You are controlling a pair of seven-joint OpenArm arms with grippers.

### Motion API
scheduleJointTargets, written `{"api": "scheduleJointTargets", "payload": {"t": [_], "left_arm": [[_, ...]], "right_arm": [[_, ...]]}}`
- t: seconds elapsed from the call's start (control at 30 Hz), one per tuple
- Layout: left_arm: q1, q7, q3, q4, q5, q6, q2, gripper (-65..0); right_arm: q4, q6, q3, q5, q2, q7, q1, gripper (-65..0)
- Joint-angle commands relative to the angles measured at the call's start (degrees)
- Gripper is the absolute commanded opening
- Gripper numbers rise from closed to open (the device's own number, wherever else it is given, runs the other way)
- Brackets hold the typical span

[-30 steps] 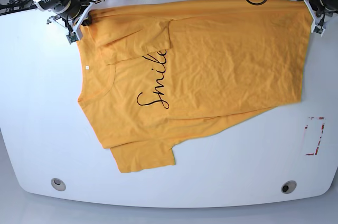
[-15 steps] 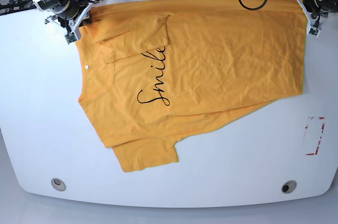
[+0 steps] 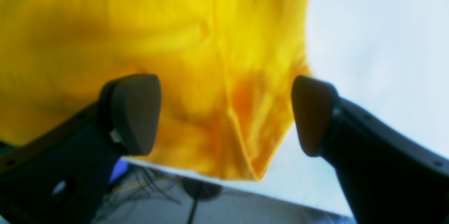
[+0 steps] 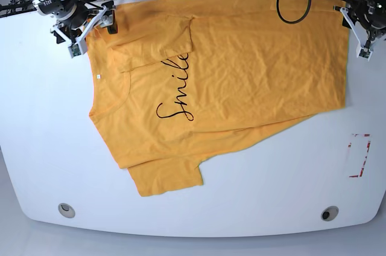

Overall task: Fold the T-shirt properly
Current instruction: 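Release the shirt and move the right gripper to the sleeve, then grasp the shirt's side edges with the right and left grippers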

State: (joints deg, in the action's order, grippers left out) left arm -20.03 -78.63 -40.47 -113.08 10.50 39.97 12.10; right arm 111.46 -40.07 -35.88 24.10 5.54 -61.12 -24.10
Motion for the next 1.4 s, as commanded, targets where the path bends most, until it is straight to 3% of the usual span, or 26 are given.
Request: {"api": "scheduleJointTargets", "payload": {"t": [0.0,0.17,0.4,0.77,1.03,1.37], "left_arm": [[2.41,0.34,-1.25,-0.99,-0.26,0.03,1.05,-34.3],[8.65,0.34,-4.50,-0.81,-0.26,0.03,0.78,-34.2],[14.98,0.34,-4.76,1.65,-0.61,0.03,0.87,-34.3],[21.57,0.34,-9.33,9.03,-0.70,0.03,1.13,-34.3],[22.45,0.52,-9.42,10.26,-0.70,0.03,2.01,-34.3],[22.45,0.52,-9.33,10.26,-1.93,0.03,2.01,-34.3]], "right_arm": [[1.02,0.07,-1.70,4.52,1.01,0.68,0.84,-10.3],[0.76,0.07,-3.29,11.29,2.94,0.60,3.83,-10.3],[-5.22,0.07,-3.64,11.81,4.26,-5.12,14.91,-10.3],[-31.68,0.82,-0.30,10.85,13.14,-5.73,36.71,-10.5],[-52.43,0.65,10.60,4.25,17.80,5.69,50.69,-10.5],[-76.60,0.56,20.89,-4.54,17.71,23.63,63.70,-10.5]]}}
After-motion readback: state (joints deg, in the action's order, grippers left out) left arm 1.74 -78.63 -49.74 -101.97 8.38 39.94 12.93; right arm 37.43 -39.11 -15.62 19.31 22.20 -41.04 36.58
